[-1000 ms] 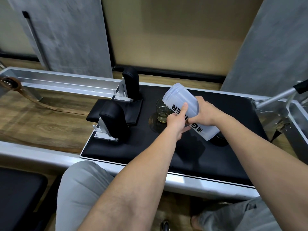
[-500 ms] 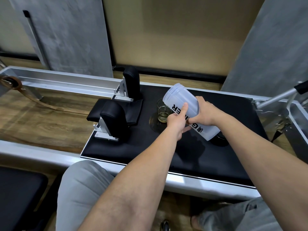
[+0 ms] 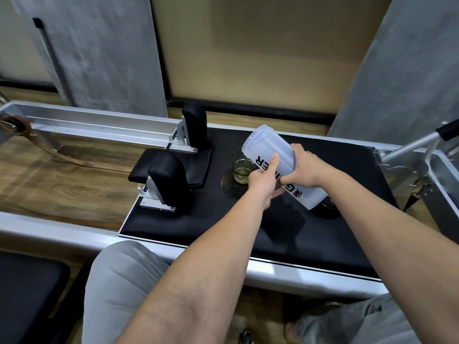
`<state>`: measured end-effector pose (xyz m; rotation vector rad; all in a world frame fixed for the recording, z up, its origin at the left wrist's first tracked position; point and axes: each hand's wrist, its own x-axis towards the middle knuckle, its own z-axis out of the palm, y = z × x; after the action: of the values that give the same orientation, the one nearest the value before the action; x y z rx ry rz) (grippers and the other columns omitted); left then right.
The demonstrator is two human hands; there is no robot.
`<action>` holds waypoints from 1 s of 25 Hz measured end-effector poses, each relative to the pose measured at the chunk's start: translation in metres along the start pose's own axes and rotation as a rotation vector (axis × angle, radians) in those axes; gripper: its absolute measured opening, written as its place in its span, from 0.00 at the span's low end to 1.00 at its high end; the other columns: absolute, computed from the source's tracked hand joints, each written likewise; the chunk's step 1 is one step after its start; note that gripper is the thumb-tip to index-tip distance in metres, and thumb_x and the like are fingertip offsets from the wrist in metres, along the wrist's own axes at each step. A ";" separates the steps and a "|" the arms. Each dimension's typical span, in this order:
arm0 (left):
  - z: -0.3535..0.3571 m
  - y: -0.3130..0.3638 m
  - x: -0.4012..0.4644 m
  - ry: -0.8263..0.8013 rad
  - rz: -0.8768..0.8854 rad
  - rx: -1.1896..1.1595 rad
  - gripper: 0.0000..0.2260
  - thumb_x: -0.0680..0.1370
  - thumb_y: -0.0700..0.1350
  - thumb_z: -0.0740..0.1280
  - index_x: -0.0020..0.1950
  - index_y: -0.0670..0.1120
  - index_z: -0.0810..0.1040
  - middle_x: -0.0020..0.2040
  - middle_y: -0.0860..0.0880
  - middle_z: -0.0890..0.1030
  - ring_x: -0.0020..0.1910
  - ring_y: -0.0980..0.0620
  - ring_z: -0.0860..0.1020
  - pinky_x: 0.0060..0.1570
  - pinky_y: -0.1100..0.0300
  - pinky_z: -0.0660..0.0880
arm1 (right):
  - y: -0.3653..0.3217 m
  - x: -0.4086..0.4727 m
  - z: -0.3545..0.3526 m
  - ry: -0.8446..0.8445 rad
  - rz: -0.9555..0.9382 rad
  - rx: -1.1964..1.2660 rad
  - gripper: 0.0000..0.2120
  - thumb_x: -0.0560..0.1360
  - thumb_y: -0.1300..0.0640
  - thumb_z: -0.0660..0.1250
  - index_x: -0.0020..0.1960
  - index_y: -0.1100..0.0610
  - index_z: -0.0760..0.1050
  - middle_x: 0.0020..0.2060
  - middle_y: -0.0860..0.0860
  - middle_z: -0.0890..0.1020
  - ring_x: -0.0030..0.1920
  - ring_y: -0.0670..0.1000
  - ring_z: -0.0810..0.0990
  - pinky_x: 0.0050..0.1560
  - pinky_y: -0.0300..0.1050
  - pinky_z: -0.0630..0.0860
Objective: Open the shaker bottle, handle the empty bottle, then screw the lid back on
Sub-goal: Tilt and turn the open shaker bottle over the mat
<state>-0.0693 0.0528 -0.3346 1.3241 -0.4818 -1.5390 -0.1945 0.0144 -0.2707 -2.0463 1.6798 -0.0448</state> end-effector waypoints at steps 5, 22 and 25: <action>0.000 -0.001 0.001 0.000 -0.005 -0.002 0.26 0.77 0.64 0.72 0.61 0.43 0.79 0.56 0.44 0.87 0.45 0.48 0.86 0.55 0.45 0.85 | -0.001 -0.002 -0.001 -0.008 0.006 -0.002 0.55 0.55 0.40 0.78 0.76 0.49 0.57 0.53 0.55 0.75 0.50 0.58 0.79 0.52 0.58 0.80; -0.001 0.002 -0.005 0.014 -0.004 -0.006 0.27 0.77 0.63 0.71 0.64 0.43 0.78 0.60 0.44 0.85 0.47 0.49 0.85 0.55 0.47 0.85 | -0.002 0.002 0.001 0.003 -0.004 -0.027 0.50 0.59 0.42 0.80 0.74 0.50 0.58 0.51 0.54 0.75 0.49 0.56 0.79 0.51 0.57 0.80; -0.002 0.002 -0.005 0.013 -0.001 -0.006 0.27 0.77 0.64 0.71 0.64 0.43 0.78 0.61 0.45 0.85 0.49 0.48 0.85 0.55 0.47 0.85 | -0.002 0.002 0.000 0.005 -0.002 -0.033 0.51 0.60 0.42 0.80 0.74 0.50 0.58 0.51 0.53 0.74 0.49 0.56 0.78 0.50 0.56 0.80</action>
<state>-0.0674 0.0564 -0.3308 1.3299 -0.4680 -1.5306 -0.1925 0.0124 -0.2708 -2.0737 1.6927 -0.0228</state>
